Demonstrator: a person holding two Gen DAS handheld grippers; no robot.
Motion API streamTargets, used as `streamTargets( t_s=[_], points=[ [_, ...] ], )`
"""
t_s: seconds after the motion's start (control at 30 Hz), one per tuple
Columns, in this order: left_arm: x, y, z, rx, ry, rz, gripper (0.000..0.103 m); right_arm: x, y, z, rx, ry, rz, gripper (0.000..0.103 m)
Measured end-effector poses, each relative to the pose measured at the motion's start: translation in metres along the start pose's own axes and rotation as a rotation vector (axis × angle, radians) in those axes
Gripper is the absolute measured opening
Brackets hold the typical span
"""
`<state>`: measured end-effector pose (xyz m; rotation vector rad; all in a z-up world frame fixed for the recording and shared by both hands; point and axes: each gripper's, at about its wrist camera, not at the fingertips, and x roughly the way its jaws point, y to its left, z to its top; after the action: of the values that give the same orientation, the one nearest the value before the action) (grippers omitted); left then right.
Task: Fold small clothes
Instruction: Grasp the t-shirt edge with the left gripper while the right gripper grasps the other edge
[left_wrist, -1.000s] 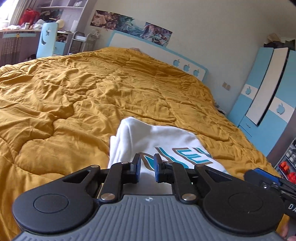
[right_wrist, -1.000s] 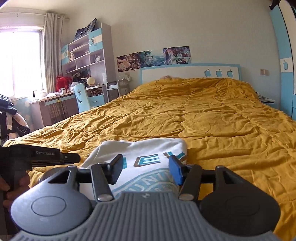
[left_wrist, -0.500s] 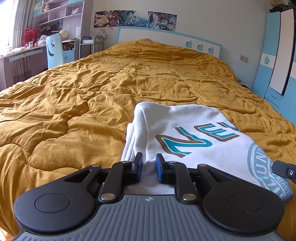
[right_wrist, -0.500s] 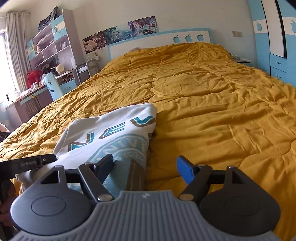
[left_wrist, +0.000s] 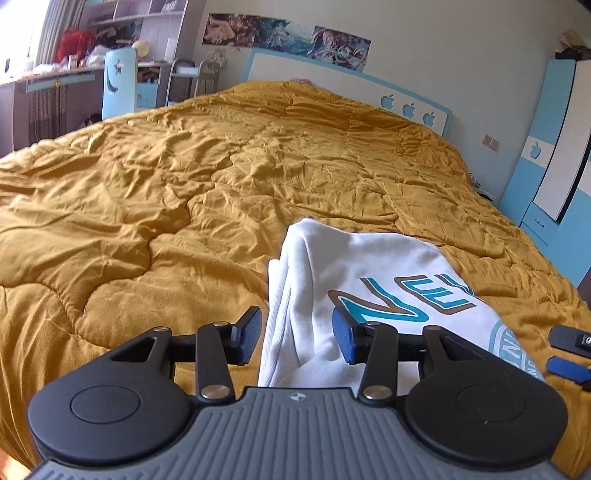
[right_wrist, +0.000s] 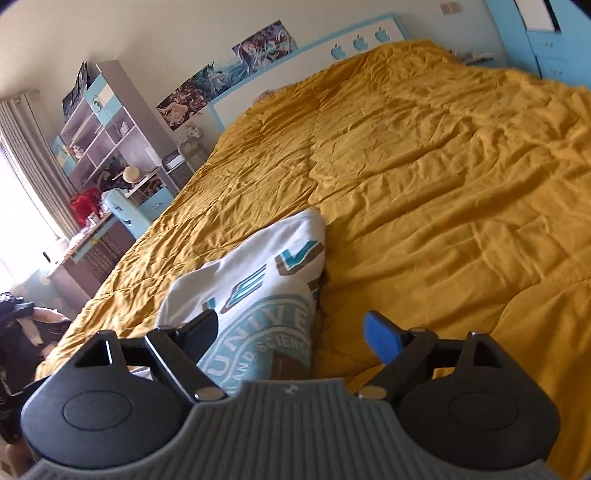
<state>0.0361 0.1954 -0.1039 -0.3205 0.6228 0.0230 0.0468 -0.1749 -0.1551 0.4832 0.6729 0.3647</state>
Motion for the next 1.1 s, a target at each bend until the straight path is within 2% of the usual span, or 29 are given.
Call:
streamTargets(
  t_s=[0.07, 0.13, 0.23, 0.33, 0.43, 0.5, 0.53, 0.57, 0.67, 0.7, 0.77, 0.87, 1.03, 1.07, 1.1],
  points=[
    [0.005, 0.021, 0.005, -0.116, 0.048, -0.059, 0.052, 0.010, -0.011, 0.001, 0.106, 0.037, 0.062, 0.082],
    [0.007, 0.038, 0.008, -0.203, 0.057, -0.069, 0.052, 0.016, -0.021, 0.002, 0.185, 0.017, 0.098, 0.083],
    [0.009, 0.054, 0.013, -0.234, 0.069, -0.092, 0.052, 0.029, -0.033, 0.007, 0.268, 0.047, 0.176, 0.083],
    [0.019, 0.075, 0.014, -0.330, 0.155, -0.205, 0.052, 0.039, -0.046, 0.014, 0.328, 0.086, 0.225, 0.081],
    [0.042, 0.099, 0.005, -0.544, 0.276, -0.385, 0.052, 0.042, -0.059, 0.016, 0.386, 0.082, 0.266, 0.076],
    [0.054, 0.109, -0.001, -0.641, 0.334, -0.458, 0.052, 0.049, -0.068, 0.016, 0.422, 0.133, 0.310, 0.071],
    [0.059, 0.112, -0.002, -0.657, 0.365, -0.460, 0.051, 0.052, -0.070, 0.015, 0.436, 0.156, 0.324, 0.066],
    [0.067, 0.113, -0.003, -0.657, 0.410, -0.450, 0.046, 0.057, -0.075, 0.014, 0.457, 0.188, 0.350, 0.065],
    [0.085, 0.116, -0.008, -0.720, 0.459, -0.483, 0.044, 0.074, -0.079, 0.008, 0.483, 0.300, 0.425, 0.065],
    [0.090, 0.117, -0.010, -0.748, 0.468, -0.501, 0.043, 0.078, -0.078, 0.007, 0.469, 0.317, 0.425, 0.066],
    [0.102, 0.118, -0.016, -0.809, 0.495, -0.536, 0.040, 0.087, -0.075, 0.005, 0.475, 0.337, 0.436, 0.070],
    [0.114, 0.116, -0.021, -0.859, 0.527, -0.560, 0.037, 0.099, -0.064, 0.005, 0.460, 0.368, 0.454, 0.083],
    [0.124, 0.113, -0.025, -0.878, 0.537, -0.600, 0.036, 0.112, -0.041, 0.003, 0.368, 0.408, 0.424, 0.083],
    [0.124, 0.111, -0.025, -0.871, 0.531, -0.602, 0.033, 0.113, -0.039, 0.002, 0.359, 0.402, 0.424, 0.082],
    [0.123, 0.111, -0.025, -0.862, 0.519, -0.609, 0.031, 0.113, -0.037, 0.000, 0.345, 0.392, 0.408, 0.073]
  ],
)
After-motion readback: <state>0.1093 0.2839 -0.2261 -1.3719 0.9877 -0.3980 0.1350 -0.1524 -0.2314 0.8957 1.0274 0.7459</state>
